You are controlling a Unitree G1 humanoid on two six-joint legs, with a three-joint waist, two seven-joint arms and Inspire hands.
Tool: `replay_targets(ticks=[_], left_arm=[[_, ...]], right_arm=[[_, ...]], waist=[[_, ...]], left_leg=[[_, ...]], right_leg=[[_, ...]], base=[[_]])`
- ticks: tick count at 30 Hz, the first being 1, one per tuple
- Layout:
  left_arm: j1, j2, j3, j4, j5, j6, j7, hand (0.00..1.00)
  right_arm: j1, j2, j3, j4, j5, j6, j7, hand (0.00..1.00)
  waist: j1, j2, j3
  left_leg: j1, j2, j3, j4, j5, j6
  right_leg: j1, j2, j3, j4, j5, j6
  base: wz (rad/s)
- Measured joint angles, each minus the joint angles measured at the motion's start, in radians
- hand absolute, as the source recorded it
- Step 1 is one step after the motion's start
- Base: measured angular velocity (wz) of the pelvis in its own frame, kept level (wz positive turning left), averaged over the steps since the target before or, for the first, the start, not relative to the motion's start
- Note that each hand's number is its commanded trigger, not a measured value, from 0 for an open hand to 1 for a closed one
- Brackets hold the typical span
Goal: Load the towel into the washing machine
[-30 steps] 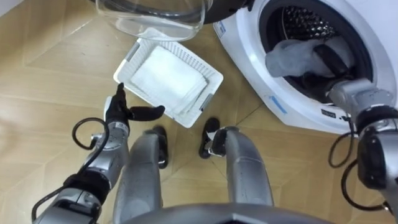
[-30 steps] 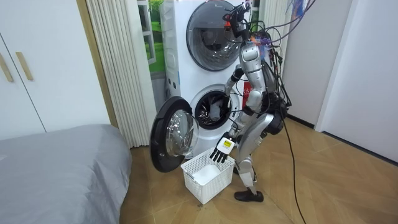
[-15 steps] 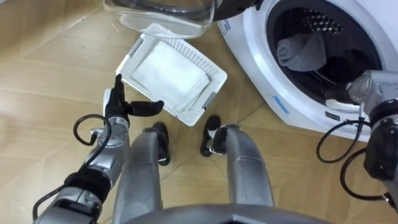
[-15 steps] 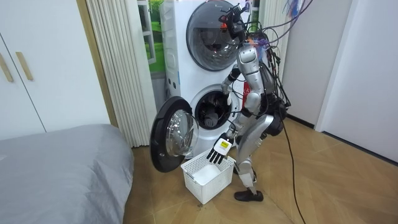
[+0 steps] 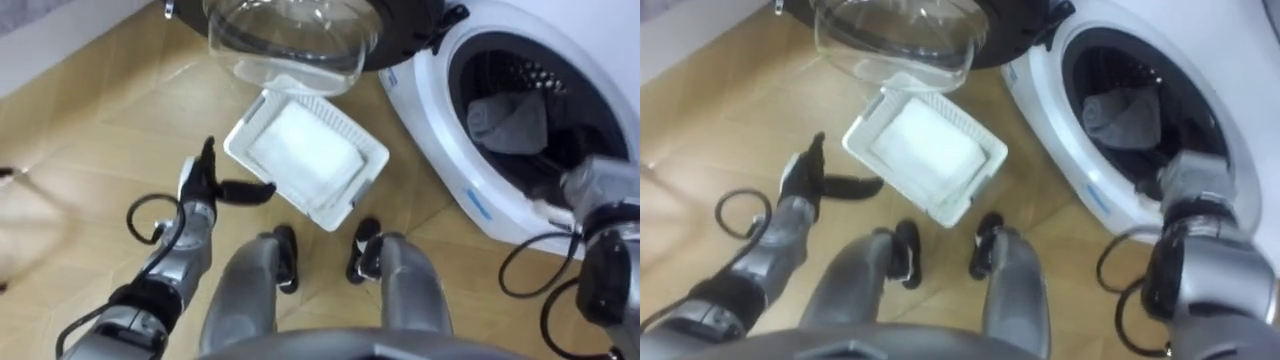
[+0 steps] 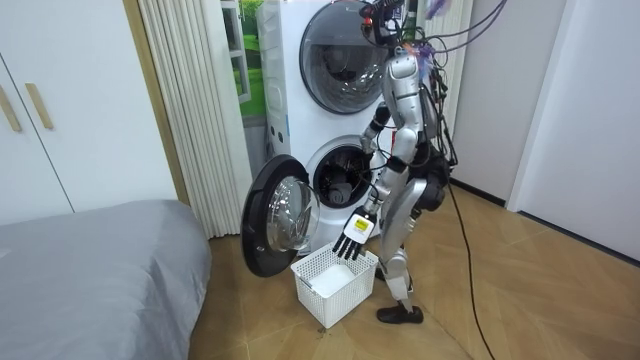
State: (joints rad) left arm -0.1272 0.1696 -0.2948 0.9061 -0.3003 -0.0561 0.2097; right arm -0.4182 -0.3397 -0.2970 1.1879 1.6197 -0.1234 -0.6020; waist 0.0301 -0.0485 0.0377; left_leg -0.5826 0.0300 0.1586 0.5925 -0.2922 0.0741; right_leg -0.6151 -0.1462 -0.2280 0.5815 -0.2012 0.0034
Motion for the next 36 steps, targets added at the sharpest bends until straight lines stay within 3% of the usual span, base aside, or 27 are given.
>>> replay_targets(ticks=[4, 7, 9, 14, 17, 23, 26, 30, 36], left_arm=[[0.067, 0.007, 0.065, 0.081, 0.036, -0.012, -0.007, 0.00], [0.129, 0.011, 0.157, 0.101, 0.102, -0.039, -0.002, 0.00], [0.159, 0.011, 0.179, 0.127, 0.109, -0.044, -0.002, 0.00], [0.246, 0.008, 0.254, 0.200, 0.136, -0.045, -0.004, 0.00], [0.270, 0.010, 0.297, 0.233, 0.137, -0.045, -0.004, 0.00], [0.335, 0.011, 0.332, 0.226, 0.163, -0.021, -0.010, 0.00], [0.344, 0.010, 0.339, 0.214, 0.219, -0.007, -0.029, 0.00], [0.342, 0.002, 0.361, 0.201, 0.225, 0.006, -0.051, 0.00], [0.333, -0.008, 0.361, 0.185, 0.224, 0.018, -0.070, 0.00]], right_arm=[[0.124, 0.047, 0.001, 0.015, -0.011, -0.023, 0.075, 0.00], [0.233, 0.076, 0.002, 0.052, -0.055, -0.059, 0.104, 0.00], [0.307, 0.089, 0.037, 0.082, -0.151, -0.062, 0.126, 0.00], [0.477, 0.113, 0.127, 0.111, -0.612, -0.039, 0.166, 0.00], [0.493, 0.114, 0.191, 0.153, -0.846, -0.005, 0.219, 0.00], [0.496, 0.120, 0.270, 0.137, -1.136, 0.053, 0.331, 0.00], [0.496, 0.143, 0.279, 0.121, -1.246, 0.061, 0.388, 0.00], [0.489, 0.155, 0.321, 0.122, -1.311, 0.073, 0.462, 0.00], [0.471, 0.172, 0.364, 0.139, -1.321, 0.097, 0.547, 0.00]], waist=[[0.005, 0.027, -0.0156], [0.002, 0.038, -0.0201], [0.002, 0.043, -0.0246], [-0.010, 0.052, -0.0310], [-0.011, 0.050, -0.0311], [-0.018, 0.048, -0.0334], [-0.013, 0.046, -0.0332], [0.000, 0.044, -0.0343], [0.004, 0.045, -0.0299]], left_leg=[[0.103, 0.002, 0.001, -0.065, 0.003, -0.005], [0.182, 0.000, -0.002, -0.128, 0.009, -0.015], [0.243, -0.002, -0.004, -0.177, 0.015, -0.021], [0.399, -0.002, 0.003, -0.284, 0.023, -0.034], [0.466, 0.001, 0.002, -0.320, 0.026, -0.040], [0.565, 0.008, -0.012, -0.364, 0.030, -0.051], [0.596, 0.008, -0.022, -0.376, 0.033, -0.057], [0.633, 0.008, -0.025, -0.388, 0.034, -0.059], [0.662, 0.007, -0.031, -0.390, 0.034, -0.059]], right_leg=[[0.101, 0.018, 0.003, -0.074, 0.006, 0.006], [0.181, 0.029, 0.001, -0.137, 0.010, 0.012], [0.239, 0.037, 0.000, -0.176, 0.013, 0.017], [0.384, 0.052, -0.007, -0.251, 0.016, 0.020], [0.446, 0.064, -0.008, -0.279, 0.016, 0.020], [0.567, 0.082, -0.031, -0.348, 0.017, 0.020], [0.603, 0.089, -0.036, -0.367, 0.018, 0.020], [0.646, 0.096, -0.037, -0.394, 0.018, 0.019], [0.687, 0.098, -0.050, -0.413, 0.018, 0.020]], base=[[-0.07], [0.01], [0.00], [-0.07], [-0.01], [0.10], [0.10], [0.01], [0.05]])
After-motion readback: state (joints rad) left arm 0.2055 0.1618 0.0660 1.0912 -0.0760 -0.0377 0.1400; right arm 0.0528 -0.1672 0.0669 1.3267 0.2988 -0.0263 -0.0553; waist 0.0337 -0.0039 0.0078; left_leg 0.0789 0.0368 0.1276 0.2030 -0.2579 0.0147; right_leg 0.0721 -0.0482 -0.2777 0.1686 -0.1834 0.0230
